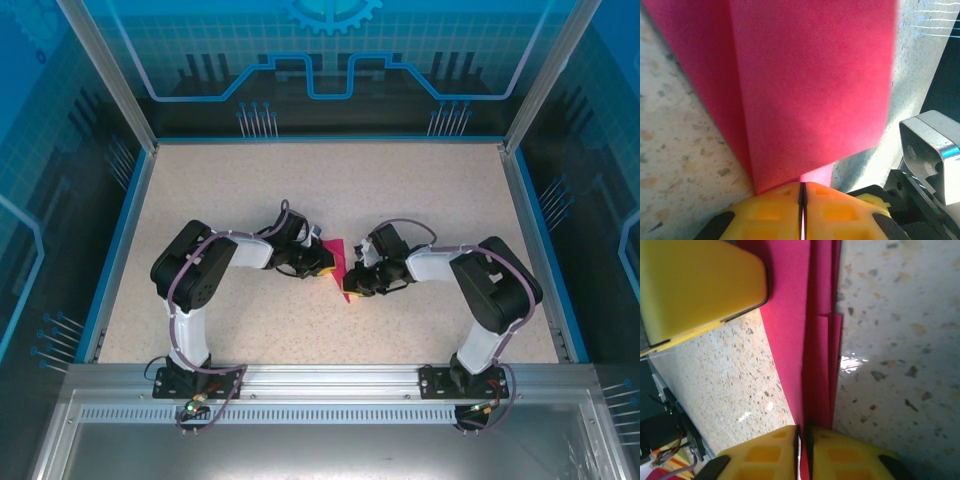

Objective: Fold a paper plane with a square sheet of paper (pick it up from the middle)
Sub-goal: Fold the wing for the fifth time at the center of the table.

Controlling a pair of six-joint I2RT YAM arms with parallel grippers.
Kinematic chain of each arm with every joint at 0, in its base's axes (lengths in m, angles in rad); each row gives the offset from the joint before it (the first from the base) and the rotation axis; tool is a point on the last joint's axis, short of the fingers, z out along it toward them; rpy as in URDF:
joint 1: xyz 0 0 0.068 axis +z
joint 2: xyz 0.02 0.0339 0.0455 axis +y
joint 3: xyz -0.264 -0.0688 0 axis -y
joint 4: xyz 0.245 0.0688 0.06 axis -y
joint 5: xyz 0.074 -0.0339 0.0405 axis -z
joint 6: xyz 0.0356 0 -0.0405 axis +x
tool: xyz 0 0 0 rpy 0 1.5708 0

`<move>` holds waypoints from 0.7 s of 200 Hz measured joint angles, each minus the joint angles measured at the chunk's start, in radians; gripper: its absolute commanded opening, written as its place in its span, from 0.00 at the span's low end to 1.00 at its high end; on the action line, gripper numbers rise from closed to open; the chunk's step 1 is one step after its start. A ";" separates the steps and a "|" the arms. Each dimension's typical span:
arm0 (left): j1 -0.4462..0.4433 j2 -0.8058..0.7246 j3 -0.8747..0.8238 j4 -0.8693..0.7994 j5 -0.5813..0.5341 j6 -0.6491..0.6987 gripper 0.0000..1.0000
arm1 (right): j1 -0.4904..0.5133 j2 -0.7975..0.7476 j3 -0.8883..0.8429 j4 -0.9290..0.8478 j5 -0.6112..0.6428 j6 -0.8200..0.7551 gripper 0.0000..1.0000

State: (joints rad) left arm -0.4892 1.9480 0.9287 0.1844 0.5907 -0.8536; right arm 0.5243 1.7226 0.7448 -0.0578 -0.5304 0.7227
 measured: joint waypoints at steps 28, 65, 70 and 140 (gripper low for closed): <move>0.000 0.000 0.000 0.000 -0.002 0.000 0.12 | 0.006 -0.095 0.000 -0.104 0.070 -0.017 0.30; 0.000 0.000 0.001 -0.001 -0.003 0.000 0.12 | 0.016 -0.221 0.015 -0.169 0.134 -0.034 0.15; 0.000 0.000 0.002 -0.004 -0.003 0.000 0.12 | 0.024 -0.217 0.025 -0.174 0.137 -0.038 0.12; -0.005 0.000 0.025 -0.051 -0.022 -0.001 0.12 | 0.139 -0.039 0.195 -0.216 0.216 -0.047 0.01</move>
State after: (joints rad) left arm -0.4942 1.9480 0.9535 0.1337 0.5686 -0.8543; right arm 0.6632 1.6833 0.9401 -0.2737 -0.3149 0.6758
